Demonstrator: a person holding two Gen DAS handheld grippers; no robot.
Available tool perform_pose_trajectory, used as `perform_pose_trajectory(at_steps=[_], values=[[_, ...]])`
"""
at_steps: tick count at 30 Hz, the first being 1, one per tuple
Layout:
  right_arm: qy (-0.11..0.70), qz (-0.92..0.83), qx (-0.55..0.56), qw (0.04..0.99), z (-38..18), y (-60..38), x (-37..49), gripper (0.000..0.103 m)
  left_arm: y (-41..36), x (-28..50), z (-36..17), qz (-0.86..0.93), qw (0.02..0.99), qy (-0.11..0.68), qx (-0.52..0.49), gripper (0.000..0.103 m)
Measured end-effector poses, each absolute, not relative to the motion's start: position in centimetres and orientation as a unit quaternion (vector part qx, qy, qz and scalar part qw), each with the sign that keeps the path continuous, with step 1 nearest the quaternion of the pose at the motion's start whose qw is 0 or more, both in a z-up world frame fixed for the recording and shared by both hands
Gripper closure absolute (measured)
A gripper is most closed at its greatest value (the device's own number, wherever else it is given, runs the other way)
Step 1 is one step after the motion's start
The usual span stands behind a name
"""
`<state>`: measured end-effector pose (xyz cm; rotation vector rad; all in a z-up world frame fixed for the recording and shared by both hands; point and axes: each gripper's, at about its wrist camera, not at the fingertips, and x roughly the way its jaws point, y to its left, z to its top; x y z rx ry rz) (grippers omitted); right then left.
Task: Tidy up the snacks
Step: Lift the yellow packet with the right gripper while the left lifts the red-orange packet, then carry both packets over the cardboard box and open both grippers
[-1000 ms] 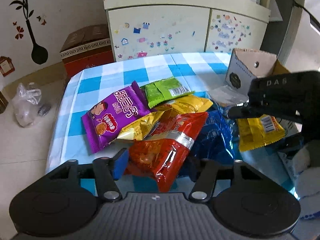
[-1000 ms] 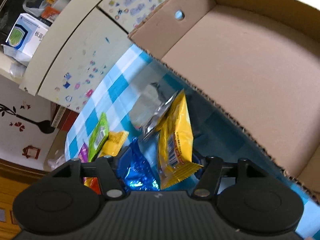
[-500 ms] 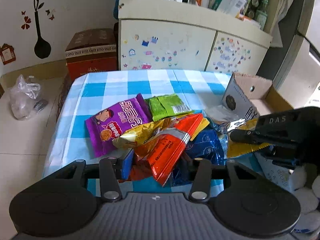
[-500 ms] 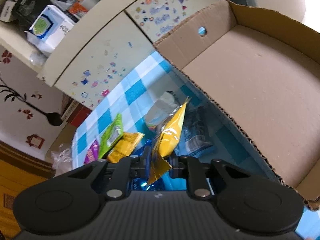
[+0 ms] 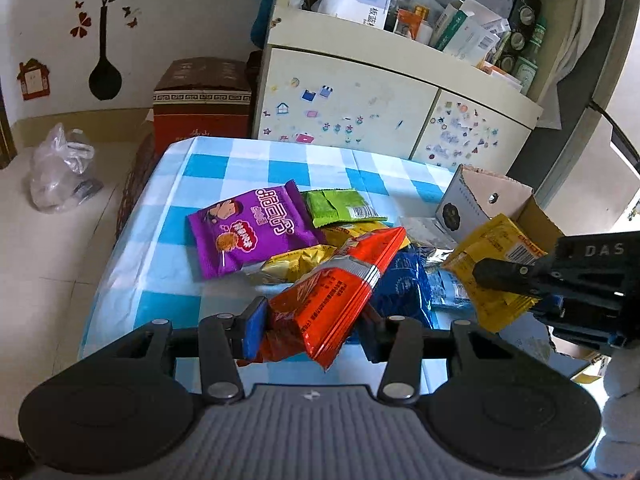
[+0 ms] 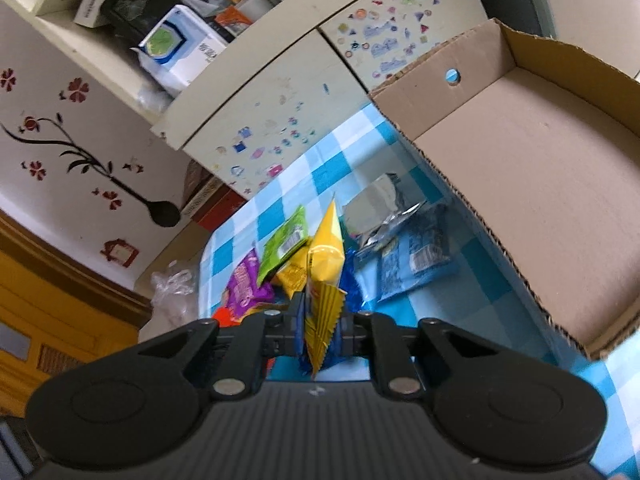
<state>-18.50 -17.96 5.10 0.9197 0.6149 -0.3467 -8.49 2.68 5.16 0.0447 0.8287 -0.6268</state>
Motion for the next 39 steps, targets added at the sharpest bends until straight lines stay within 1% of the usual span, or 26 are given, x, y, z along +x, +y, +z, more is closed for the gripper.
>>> perform_pose_trajectory(at_steps=[9, 17, 23, 35, 39], values=[[0.285, -0.152, 0.430, 0.843, 5.7, -17.7, -20.2, 0.090, 3.4, -9.9, 5.1, -0.284, 0.873, 0.395, 0.023, 0.051], [0.273, -0.150, 0.432, 0.846, 5.9, -18.6, -21.6, 0.090, 3.7, -10.8, 5.8, -0.274, 0.874, 0.400, -0.011, 0.051], [0.252, -0.161, 0.431, 0.851, 6.9, -19.7, -23.1, 0.090, 2.8, -11.5, 6.7, -0.276, 0.875, 0.397, -0.018, 0.051], [0.181, -0.195, 0.450, 0.852, 9.6, -23.9, -27.7, 0.090, -1.2, -13.6, 9.8, -0.316, 0.869, 0.379, -0.033, 0.051], [0.173, -0.219, 0.454, 0.846, 9.6, -25.4, -29.1, 0.090, -3.3, -14.4, 10.6, -0.338, 0.863, 0.375, -0.034, 0.051]])
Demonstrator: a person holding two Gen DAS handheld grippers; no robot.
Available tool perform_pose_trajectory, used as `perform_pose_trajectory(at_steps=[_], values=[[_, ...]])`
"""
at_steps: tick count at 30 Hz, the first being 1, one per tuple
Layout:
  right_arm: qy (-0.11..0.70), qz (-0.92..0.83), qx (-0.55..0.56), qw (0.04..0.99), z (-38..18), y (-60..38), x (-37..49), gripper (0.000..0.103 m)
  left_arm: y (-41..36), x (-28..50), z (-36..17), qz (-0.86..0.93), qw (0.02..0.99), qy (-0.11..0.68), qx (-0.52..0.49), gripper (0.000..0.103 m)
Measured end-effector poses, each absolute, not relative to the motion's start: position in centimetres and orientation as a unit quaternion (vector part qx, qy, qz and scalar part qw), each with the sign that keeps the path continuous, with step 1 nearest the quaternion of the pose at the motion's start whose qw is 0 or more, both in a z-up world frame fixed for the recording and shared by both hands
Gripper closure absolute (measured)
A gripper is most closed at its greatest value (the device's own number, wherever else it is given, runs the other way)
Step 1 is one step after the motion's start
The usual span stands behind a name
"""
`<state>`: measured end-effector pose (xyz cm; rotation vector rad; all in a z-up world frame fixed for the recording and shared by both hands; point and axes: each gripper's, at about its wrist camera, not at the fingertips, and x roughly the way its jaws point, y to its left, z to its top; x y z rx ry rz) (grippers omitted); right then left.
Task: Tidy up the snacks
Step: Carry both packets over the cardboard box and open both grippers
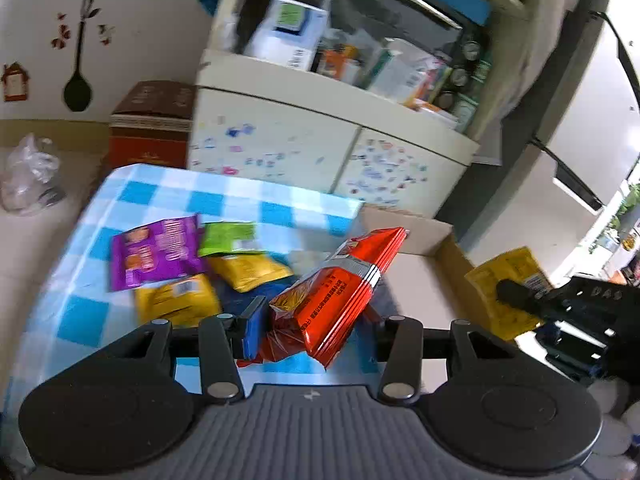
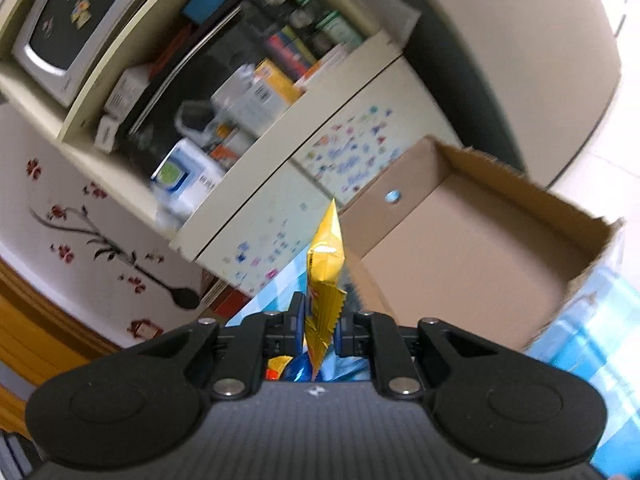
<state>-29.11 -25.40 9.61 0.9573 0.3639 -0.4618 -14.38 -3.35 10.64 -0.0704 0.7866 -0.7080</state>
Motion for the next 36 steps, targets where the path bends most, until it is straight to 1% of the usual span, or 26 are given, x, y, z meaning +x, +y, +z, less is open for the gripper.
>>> perform_pose_trajectory(at_steps=[11, 20, 30, 32, 33, 35, 36], values=[[0.156, -0.257, 0.465, 0.833, 8.8, -27.6, -30.9, 0.090, -9.6, -15.8, 11.3, -0.388, 0.836, 0.385, -0.039, 0.051], [0.149, -0.284, 0.468, 0.823, 8.4, -28.7, -31.4, 0.090, -13.8, -16.0, 10.4, -0.410, 0.816, 0.405, -0.039, 0.051], [0.149, -0.309, 0.479, 0.808, 7.7, -29.7, -31.2, 0.089, -16.5, -15.6, 9.0, -0.410, 0.804, 0.429, -0.042, 0.051], [0.152, -0.312, 0.478, 0.807, 7.5, -29.9, -31.0, 0.087, -17.0, -15.6, 8.8, -0.411, 0.803, 0.429, -0.036, 0.051], [0.157, -0.314, 0.477, 0.806, 7.4, -29.9, -30.7, 0.084, -17.3, -15.7, 8.7, -0.413, 0.803, 0.428, -0.030, 0.050], [0.164, -0.320, 0.475, 0.803, 7.0, -30.0, -30.6, 0.084, -17.8, -15.8, 8.7, -0.410, 0.808, 0.424, -0.011, 0.046], [0.164, -0.328, 0.474, 0.800, 6.8, -30.0, -30.7, 0.081, -18.1, -15.9, 8.7, -0.409, 0.810, 0.421, 0.001, 0.044]])
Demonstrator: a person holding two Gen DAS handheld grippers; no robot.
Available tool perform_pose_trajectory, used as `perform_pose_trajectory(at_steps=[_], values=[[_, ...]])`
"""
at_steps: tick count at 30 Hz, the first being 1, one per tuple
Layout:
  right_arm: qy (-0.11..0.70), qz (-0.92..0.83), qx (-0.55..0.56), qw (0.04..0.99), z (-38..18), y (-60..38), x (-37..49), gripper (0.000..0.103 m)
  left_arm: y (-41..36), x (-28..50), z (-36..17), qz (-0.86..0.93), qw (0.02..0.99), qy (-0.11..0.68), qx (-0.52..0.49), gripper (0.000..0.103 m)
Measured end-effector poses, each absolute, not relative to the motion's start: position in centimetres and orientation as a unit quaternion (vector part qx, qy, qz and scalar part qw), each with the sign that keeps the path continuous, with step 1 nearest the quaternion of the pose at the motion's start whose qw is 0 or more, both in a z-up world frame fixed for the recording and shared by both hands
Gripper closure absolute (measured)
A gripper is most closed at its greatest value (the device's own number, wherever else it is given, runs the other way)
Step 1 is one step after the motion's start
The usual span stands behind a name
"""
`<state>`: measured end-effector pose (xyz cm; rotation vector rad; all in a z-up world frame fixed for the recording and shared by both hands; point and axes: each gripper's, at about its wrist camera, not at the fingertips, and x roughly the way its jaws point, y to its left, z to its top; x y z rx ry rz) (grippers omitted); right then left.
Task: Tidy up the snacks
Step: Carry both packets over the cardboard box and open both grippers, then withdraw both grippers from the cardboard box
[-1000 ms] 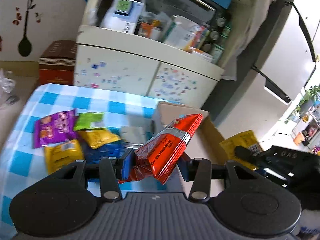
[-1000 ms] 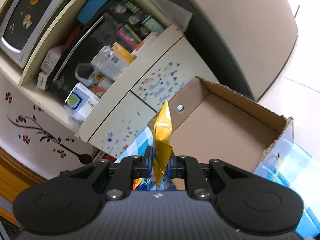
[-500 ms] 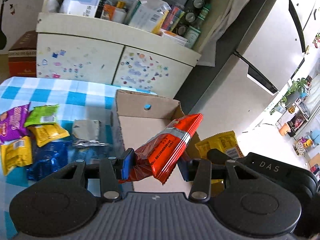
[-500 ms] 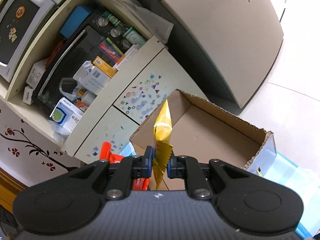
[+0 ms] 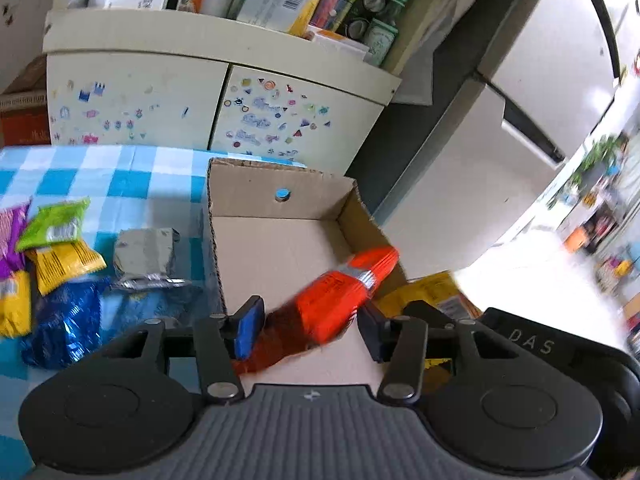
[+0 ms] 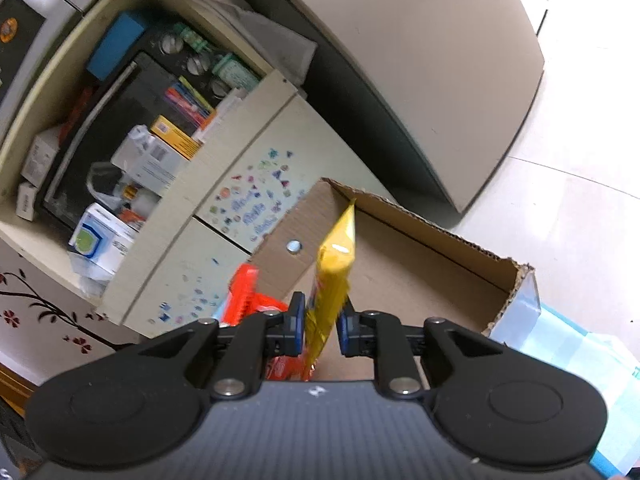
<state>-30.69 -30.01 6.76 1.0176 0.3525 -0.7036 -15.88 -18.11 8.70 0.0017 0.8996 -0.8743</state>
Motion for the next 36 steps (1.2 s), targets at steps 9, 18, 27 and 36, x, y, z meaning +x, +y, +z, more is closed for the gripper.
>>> perform_pose_trajectory(at_steps=[9, 18, 27, 36], values=[[0.152, -0.312, 0.457, 0.819, 7.5, -29.1, -33.0, 0.067, -18.0, -15.9, 10.6, -0.461, 0.798, 0.376, 0.098, 0.024], [0.208, -0.291, 0.416, 0.836, 9.6, -25.7, -33.5, 0.049, -13.9, -15.0, 12.7, -0.492, 0.792, 0.348, 0.096, 0.021], [0.269, -0.273, 0.338, 0.859, 11.5, -21.8, -31.6, 0.043, -6.8, -8.6, 11.3, -0.416, 0.826, 0.369, 0.092, 0.018], [0.323, -0.224, 0.277, 0.877, 12.3, -17.1, -27.1, 0.037, 1.9, -1.4, 8.6, -0.315, 0.848, 0.426, 0.028, 0.015]])
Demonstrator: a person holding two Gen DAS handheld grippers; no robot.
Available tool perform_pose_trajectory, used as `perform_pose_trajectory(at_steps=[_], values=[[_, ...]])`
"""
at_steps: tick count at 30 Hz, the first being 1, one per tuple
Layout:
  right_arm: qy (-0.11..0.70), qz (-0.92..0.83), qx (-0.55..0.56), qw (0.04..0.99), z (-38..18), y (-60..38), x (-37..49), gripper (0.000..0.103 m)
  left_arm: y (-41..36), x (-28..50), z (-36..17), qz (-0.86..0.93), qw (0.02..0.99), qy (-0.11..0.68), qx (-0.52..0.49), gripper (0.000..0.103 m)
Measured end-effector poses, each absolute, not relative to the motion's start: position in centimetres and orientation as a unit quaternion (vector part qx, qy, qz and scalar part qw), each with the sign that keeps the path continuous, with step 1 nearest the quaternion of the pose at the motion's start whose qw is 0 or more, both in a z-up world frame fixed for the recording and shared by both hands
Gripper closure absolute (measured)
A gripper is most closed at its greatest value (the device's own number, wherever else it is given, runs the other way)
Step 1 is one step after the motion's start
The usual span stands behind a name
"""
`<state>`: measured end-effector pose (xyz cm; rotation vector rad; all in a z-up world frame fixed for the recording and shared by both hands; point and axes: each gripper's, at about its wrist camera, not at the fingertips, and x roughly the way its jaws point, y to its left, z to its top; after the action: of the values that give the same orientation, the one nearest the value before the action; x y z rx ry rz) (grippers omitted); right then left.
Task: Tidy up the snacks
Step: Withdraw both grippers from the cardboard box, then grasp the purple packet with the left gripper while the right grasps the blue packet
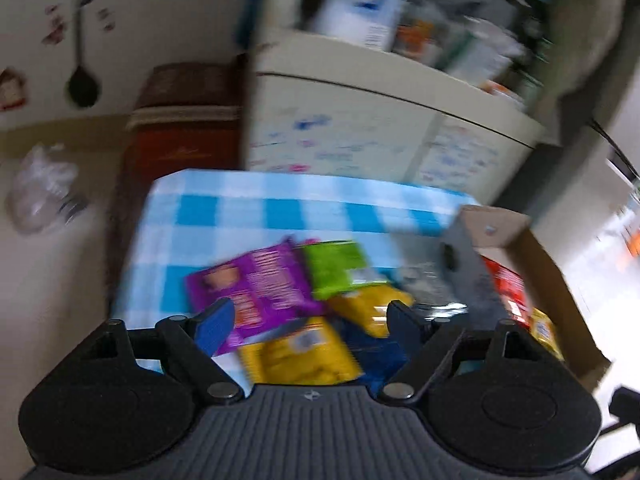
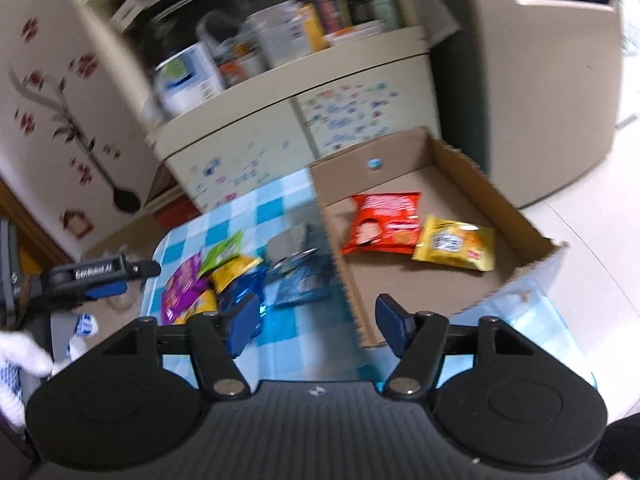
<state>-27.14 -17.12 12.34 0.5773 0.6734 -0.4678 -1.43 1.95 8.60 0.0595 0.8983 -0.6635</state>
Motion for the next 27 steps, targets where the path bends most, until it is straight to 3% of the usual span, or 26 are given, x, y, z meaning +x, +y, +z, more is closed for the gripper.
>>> perform_pose_trajectory(at_steps=[8, 10, 19, 27], values=[[0.375, -0.180, 0.204, 0.886, 13.3, -11.8, -22.8, 0.037, 3.9, -0.9, 8.1, -0.278, 0.851, 0.445, 0.040, 0.015], [0.376, -0.177, 0.192, 0.889, 13.9, -10.8, -22.4, 0.033, 4.1, -1.0, 7.8, -0.273, 0.849, 0.450, 0.037, 0.015], [0.339, -0.168, 0.231, 0.896, 13.4, -13.2, -22.5, 0.025, 3.7, -1.3, 7.9, -0.261, 0.866, 0.424, 0.042, 0.015], [0.357, -0.147, 0.260, 0.885, 9.9, -16.7, -23.1, 0.025, 3.5, 0.6, 6.1, -0.246, 0.850, 0.466, -0.005, 0.012]])
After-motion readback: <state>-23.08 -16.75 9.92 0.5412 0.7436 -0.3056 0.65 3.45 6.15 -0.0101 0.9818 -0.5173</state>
